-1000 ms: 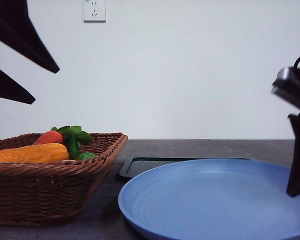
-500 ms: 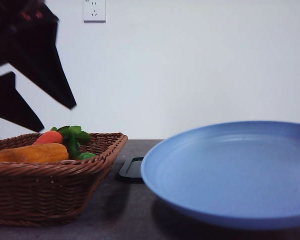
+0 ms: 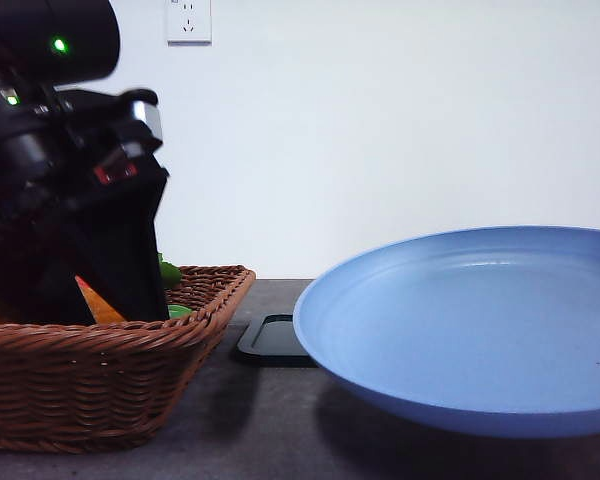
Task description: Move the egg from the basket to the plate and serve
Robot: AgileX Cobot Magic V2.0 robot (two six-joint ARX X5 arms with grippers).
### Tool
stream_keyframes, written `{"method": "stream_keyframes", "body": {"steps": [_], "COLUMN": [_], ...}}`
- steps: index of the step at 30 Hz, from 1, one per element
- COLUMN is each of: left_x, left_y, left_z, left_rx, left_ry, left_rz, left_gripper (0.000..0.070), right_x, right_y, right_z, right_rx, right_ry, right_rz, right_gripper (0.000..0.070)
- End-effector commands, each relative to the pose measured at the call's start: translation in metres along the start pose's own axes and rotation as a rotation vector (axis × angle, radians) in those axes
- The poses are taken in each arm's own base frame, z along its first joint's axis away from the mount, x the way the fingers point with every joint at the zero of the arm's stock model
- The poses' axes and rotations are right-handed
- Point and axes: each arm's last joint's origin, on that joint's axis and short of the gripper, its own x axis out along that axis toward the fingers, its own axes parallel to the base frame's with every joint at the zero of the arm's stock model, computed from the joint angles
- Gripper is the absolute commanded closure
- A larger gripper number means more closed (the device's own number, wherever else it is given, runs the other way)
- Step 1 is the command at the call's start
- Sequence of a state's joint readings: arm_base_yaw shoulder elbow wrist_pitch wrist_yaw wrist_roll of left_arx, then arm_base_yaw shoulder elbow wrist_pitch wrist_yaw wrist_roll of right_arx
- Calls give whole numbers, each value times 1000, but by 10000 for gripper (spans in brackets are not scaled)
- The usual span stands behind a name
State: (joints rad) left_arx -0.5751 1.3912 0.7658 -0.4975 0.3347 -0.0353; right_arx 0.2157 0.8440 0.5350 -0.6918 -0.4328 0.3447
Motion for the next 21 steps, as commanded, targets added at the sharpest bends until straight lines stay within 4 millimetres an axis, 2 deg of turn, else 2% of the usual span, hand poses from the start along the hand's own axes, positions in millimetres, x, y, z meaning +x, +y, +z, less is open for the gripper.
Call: {"method": "stream_keyframes", "body": {"steps": [1,8,10,15,18,21], "left_x": [4,8,8,8,7,1], "left_y": [-1,0,0,0,0,-2], "left_z": [4,3,2,2,3,9], "left_rx": [27,18,17,17,19,23], "left_ry": [8,34,38,42,43,55], "left_rz": [2,-1,0,0,0,1], "left_gripper": [240,262,318,509,547,547], "right_x": [0,0,0,0,0,0], "right_y": [1,1,1,1,1,1], "right_z": [1,2,2,2,2,2], "right_rx": [-10,-11,-11,-12,-11,-11], "right_ry": [-6,-7,-7,-7,-10,-14], "right_rz": [8,8,7,7,0,-12], "right_gripper": [700,700,700,700,700,700]}}
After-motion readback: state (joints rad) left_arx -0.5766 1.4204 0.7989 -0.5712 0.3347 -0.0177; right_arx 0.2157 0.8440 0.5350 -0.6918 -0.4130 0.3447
